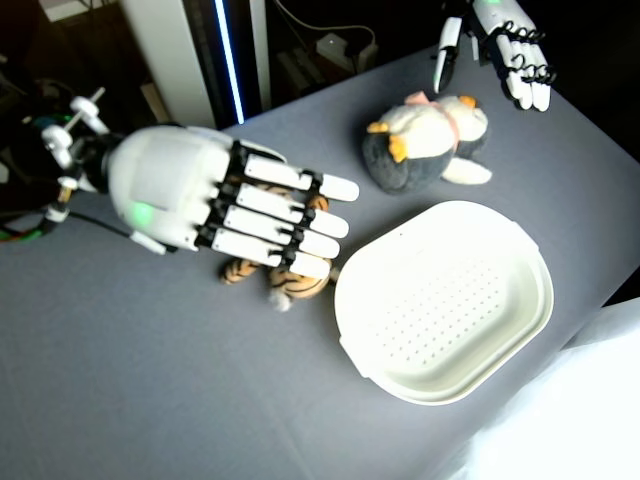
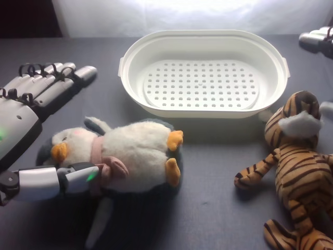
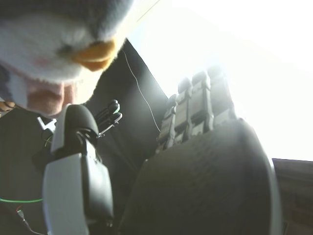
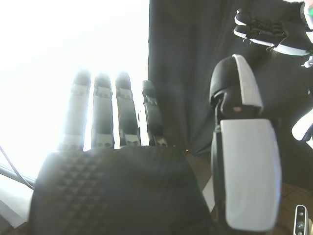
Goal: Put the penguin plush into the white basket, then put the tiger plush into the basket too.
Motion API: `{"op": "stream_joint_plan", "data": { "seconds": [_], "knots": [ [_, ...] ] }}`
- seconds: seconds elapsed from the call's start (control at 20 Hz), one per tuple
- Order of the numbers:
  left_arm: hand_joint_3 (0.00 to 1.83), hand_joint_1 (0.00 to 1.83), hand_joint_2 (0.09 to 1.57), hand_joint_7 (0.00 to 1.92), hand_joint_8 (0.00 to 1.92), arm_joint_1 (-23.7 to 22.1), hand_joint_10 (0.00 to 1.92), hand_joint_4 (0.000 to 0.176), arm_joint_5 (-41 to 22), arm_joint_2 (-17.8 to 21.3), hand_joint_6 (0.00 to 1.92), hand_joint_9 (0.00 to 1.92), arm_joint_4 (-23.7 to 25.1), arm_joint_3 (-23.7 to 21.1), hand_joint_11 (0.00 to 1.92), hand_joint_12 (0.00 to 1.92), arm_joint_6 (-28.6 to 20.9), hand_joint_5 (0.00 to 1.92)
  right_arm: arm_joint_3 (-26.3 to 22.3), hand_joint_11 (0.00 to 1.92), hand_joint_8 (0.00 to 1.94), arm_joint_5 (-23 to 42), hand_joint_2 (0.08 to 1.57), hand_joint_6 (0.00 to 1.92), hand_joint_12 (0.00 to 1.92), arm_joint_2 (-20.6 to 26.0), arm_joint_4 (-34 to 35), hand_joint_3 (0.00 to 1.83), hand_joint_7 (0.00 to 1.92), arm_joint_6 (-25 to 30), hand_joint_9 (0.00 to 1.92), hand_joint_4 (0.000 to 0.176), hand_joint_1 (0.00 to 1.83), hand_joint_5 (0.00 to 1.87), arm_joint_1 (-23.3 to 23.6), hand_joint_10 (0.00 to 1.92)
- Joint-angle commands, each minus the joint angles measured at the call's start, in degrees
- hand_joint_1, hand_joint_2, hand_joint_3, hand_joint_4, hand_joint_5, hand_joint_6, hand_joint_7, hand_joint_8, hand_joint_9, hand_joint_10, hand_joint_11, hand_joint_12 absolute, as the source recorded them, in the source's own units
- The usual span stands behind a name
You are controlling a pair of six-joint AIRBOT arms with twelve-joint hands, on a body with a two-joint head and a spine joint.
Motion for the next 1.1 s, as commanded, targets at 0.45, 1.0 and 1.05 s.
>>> {"op": "stream_joint_plan", "data": {
  "seconds": [0.45,1.0,1.05],
  "knots": [
    [0.00,0.80,0.62,0.00,0.00,-2.48,0.00,0.176,10.47,-0.28,0.00,0.00,1.32,4.34,0.00,0.00,0.73,0.00,0.50,0.02,0.00,6.23,1.33,0.00,0.37,-0.50,0.82,0.00,0.22,0.00,0.18,0.023,0.60,0.28,0.37,0.00],
    [0.00,1.27,1.09,0.95,1.23,-11.92,1.12,0.000,24.06,-7.45,0.44,0.87,-0.39,9.87,0.60,1.60,8.34,1.13,0.40,0.04,0.00,6.19,1.33,0.00,0.36,-0.46,0.68,0.00,0.23,0.13,0.20,0.030,0.62,0.31,0.24,0.00],
    [0.00,1.27,1.13,0.87,1.40,-11.92,1.48,0.000,23.97,-7.40,0.45,0.81,-0.66,9.96,0.73,1.70,8.38,1.13,0.38,0.05,0.00,6.19,1.33,0.00,0.37,-0.46,0.69,0.00,0.24,0.15,0.20,0.031,0.63,0.31,0.22,0.01]
  ]
}}
